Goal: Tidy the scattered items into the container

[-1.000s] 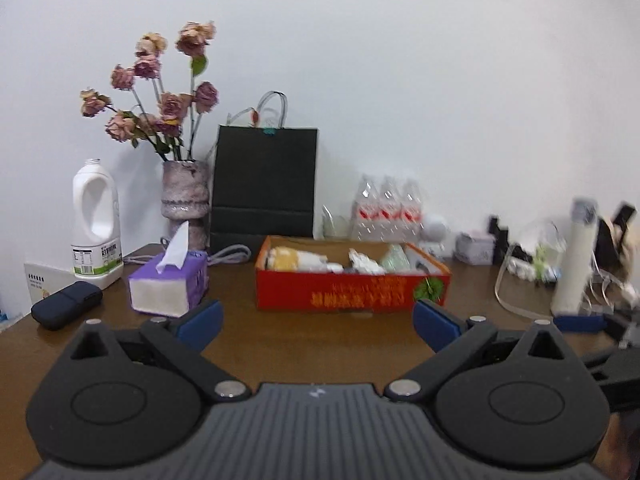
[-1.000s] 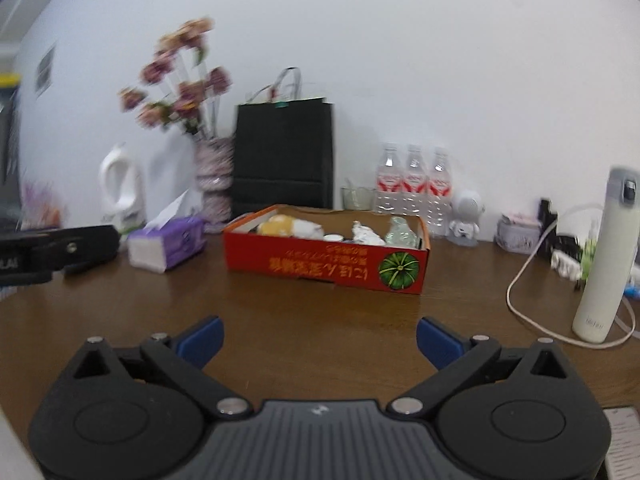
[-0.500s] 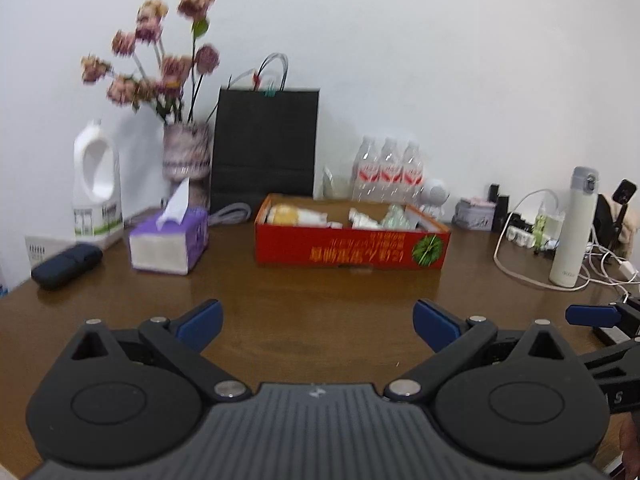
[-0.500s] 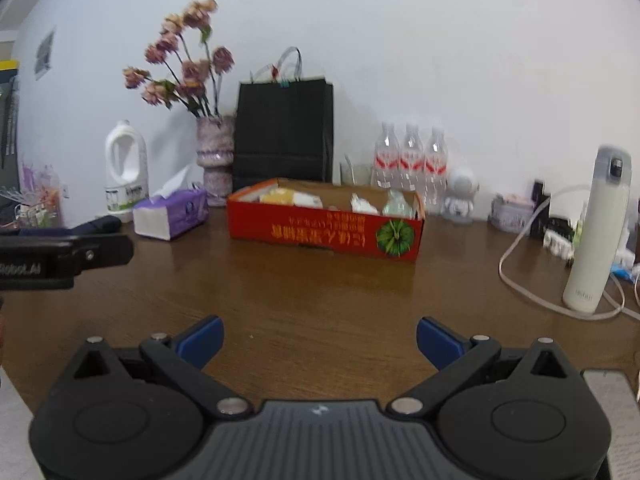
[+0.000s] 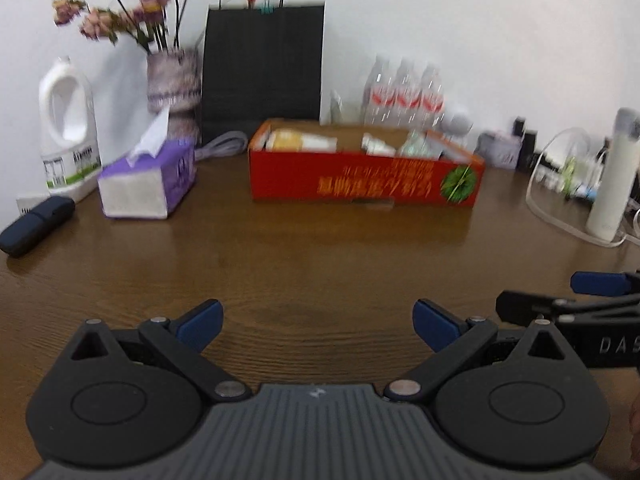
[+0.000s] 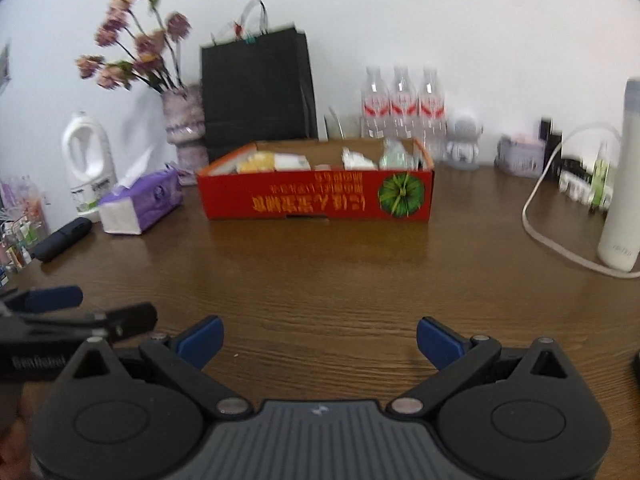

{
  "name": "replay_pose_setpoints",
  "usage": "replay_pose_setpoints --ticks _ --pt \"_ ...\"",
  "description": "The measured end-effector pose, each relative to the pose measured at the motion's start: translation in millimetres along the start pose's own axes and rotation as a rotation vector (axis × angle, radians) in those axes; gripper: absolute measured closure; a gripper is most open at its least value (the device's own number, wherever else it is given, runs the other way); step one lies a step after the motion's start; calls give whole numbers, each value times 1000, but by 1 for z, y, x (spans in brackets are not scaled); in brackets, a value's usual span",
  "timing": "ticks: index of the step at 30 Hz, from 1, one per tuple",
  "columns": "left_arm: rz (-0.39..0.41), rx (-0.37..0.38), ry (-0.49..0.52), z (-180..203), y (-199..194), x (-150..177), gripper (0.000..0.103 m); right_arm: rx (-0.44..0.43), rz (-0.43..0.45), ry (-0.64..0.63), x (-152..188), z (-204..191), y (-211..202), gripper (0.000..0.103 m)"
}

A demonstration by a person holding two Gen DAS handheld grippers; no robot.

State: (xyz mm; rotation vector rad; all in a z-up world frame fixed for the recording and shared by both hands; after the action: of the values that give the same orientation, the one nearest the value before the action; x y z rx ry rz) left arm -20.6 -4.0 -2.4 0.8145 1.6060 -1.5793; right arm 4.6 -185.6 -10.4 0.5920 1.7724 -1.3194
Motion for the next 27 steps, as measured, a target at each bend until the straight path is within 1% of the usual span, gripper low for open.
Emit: replay_pose_setpoints --ticks 4,7,9,11,15,20,27 --pt "-77 -23 14 -5 23 3 0 12 -67 30 1 4 26 0" --pt "-106 -34 22 -8 31 7 0 31 -93 45 5 6 35 0" --pt "-122 -28 15 -9 34 10 0 53 -110 32 9 5 38 0" --pt "-128 -21 11 -9 35 10 0 73 -114 8 12 4 41 0" --pt "-139 -42 19 -6 39 10 0 110 -114 -32 15 1 44 0" --pt "-132 -54 9 -5 40 9 0 111 -116 -32 14 1 46 0" --pt "-133 -41 8 -6 41 8 0 113 -117 -32 14 1 46 0"
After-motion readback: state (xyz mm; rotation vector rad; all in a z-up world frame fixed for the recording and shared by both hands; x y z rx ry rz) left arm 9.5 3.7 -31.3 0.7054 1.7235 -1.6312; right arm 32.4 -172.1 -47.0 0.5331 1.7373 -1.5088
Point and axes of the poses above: each gripper's, at about its wrist camera, not at the fingertips, and y roughly the way its jaws point, z to its right, x to its underside, the point moved 5 cm from there along y, roughly the way its jaws point
